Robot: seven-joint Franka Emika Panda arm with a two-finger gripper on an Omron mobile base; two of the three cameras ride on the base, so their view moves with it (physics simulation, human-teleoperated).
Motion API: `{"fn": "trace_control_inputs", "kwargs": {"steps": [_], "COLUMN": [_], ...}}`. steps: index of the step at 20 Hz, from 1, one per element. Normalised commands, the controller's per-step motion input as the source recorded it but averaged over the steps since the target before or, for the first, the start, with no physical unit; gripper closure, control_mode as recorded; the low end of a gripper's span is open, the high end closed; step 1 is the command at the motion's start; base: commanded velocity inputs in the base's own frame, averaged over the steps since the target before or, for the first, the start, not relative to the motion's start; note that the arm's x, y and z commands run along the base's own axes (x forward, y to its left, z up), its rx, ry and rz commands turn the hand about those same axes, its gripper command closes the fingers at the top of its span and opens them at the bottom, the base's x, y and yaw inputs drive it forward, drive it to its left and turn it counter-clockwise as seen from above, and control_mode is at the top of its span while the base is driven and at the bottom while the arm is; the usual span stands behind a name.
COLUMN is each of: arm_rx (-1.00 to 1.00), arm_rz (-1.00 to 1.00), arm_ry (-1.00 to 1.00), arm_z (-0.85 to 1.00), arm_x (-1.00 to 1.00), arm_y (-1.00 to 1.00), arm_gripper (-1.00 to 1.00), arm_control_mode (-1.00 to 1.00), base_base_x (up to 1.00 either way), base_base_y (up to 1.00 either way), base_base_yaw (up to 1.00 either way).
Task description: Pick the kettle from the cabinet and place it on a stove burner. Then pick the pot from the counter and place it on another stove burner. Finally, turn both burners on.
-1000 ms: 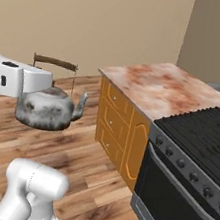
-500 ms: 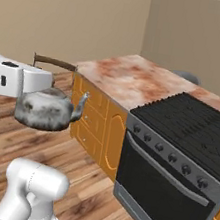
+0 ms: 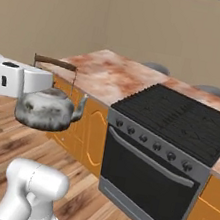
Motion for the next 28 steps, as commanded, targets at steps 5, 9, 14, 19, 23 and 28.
{"fn": "trace_control_inputs", "kwargs": {"steps": [5,9,14,19,23,28], "arm_rx": [0.0,0.0,0.0,0.0,0.0,0.0], "arm_rz": [0.0,0.0,0.0,0.0,0.0,0.0], "arm_ry": [0.0,0.0,0.0,0.0,0.0,0.0], "arm_z": [0.0,0.0,0.0,0.0,0.0,0.0], "arm_x": [0.0,0.0,0.0,0.0,0.0,0.0], "arm_y": [0.0,0.0,0.0,0.0,0.0,0.0], "arm_gripper": [1.0,1.0,1.0,1.0,1.0,1.0], "arm_control_mode": [1.0,1.0,1.0,1.0,1.0,1.0], "base_base_x": [0.45,0.5,0.58,0.62,0.59,0.49], "base_base_y": [0.39,0.44,0.37,0.09,0.0,0.02], "base_base_yaw": [-0.32,-0.32,-0.3,-0.26,-0.24,-0.24]}}
